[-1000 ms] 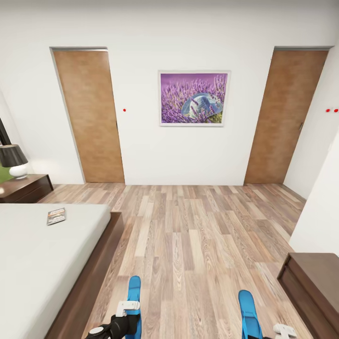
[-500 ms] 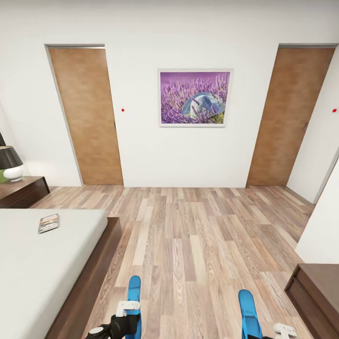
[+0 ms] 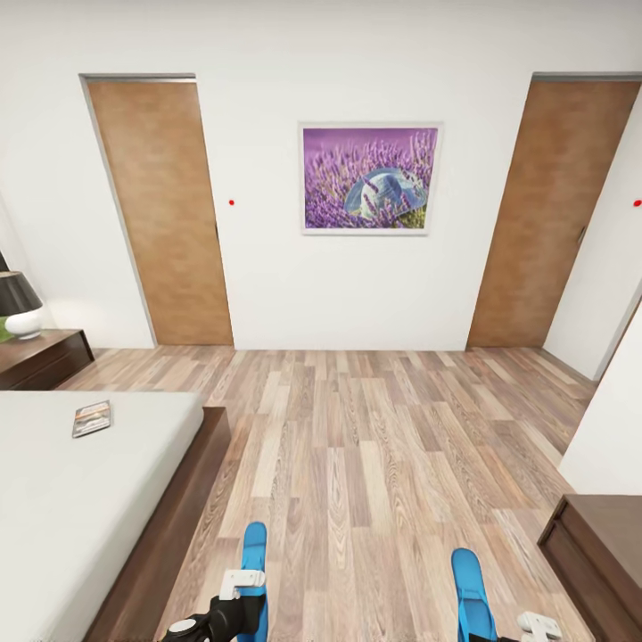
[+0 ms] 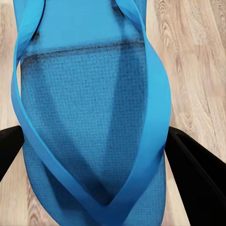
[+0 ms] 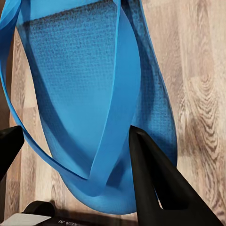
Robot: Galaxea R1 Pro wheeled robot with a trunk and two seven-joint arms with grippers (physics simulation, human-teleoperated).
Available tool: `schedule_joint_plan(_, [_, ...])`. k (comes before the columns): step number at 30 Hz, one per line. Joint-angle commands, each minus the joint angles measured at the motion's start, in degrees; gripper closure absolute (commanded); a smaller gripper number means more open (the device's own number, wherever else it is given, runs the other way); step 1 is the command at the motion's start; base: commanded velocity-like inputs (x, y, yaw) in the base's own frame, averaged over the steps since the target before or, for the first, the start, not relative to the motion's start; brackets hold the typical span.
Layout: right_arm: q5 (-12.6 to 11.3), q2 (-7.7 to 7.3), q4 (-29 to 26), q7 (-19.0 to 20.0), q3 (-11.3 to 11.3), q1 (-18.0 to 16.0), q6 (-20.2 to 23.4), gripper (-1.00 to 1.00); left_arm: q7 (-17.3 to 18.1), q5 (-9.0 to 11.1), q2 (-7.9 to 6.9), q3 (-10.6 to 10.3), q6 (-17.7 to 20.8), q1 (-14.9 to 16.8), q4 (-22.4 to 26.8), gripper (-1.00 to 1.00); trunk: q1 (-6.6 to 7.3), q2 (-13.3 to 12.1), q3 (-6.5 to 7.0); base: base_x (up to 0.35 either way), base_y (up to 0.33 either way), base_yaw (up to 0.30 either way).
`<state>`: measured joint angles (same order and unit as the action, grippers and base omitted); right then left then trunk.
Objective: In the bedroom, move the book from the bed onto either nightstand, and place the two sandals side by side next to the bed.
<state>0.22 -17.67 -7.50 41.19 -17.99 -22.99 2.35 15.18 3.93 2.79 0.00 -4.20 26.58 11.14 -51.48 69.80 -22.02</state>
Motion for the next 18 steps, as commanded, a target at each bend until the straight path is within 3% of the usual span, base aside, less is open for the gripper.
schedule_joint_plan(1, [-0.1,0.0,0.0,0.3,-0.3,0.0,0.4,1.0,0.2,0.4,0.01,0.0,-0.1,0.0,-0.1,1.0,0.0,0.0,-0.16,0.0,0.0,0.0])
schedule_joint_plan(12, [-0.1,0.0,0.0,0.3,-0.3,0.0,0.4,1.0,0.2,0.4,0.02,0.0,-0.1,0.0,-0.1,1.0,0.0,0.0,-1.14,0.0,0.0,0.0])
schedule_joint_plan(18, [-0.1,-0.02,0.0,0.4,-0.3,0.0,0.4,1.0,0.3,0.4,0.02,0.0,-0.1,0.0,-0.1,1.0,0.0,0.0,-1.66,0.012,0.0,-0.093])
